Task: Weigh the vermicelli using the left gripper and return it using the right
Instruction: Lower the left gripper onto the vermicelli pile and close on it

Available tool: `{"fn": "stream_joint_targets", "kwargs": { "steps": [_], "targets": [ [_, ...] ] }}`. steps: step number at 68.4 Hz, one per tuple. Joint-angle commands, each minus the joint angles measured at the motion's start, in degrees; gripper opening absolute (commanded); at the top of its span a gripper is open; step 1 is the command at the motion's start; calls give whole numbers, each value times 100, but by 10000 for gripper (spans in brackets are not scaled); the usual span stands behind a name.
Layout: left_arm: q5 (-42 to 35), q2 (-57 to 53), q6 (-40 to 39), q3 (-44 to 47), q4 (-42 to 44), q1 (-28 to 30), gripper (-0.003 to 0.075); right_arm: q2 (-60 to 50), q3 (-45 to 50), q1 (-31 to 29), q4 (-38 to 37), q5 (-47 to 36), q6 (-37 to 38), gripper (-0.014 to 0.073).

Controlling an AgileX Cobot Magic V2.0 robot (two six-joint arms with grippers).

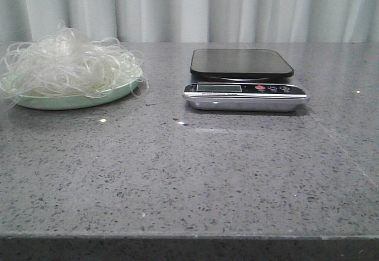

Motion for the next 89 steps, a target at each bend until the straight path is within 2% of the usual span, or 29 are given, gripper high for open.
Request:
{"fn": "stream_joint_targets", "kwargs": {
  "steps": [1, 6, 20, 44, 66, 72, 76, 78, 79, 80, 84, 89],
  "targets": [
    [113, 556, 37, -636, 102, -419, 673, -89, -46, -34, -94, -492, -38, 166],
    [390, 1098, -158, -1020, 315, -608, 673, -89, -46, -34, -94, -492, -38, 166],
    [546, 1889, -365, -1496, 316, -618, 673, -89, -46, -34, -94, -492, -38, 166],
    [708, 2500, -622, -1549, 675, -618, 673, -89, -46, -34, -94, -492, -38, 166],
    [1114, 3000, -622, -1559, 659, -618, 666, -89, -46, -34, -94, -492, -38, 166],
    [1128, 3047, -622, -1572, 659, -618, 578, -89, -46, -34, -94, -492, -38, 166],
    [1153, 3050, -622, -1597, 659, -618, 446, -89, -46, -34, -94, -492, -38, 166],
    [1170, 3050, -622, -1610, 659, -618, 360, -89, -46, -34, -94, -492, -38, 166],
    [1190, 3050, -622, -1636, 659, -618, 293, -89, -46, -34, -94, -492, -38, 166],
    [1203, 3050, -622, -1640, 659, -618, 271, -89, -46, -34, -94, -492, -38, 166],
    [1295, 3050, -611, -1745, 659, -618, 104, -89, -46, -34, -94, -492, -38, 166],
    [1464, 3050, -610, -1958, 659, -618, 166, -89, -46, -34, -94, -492, -38, 166]
  ]
}}
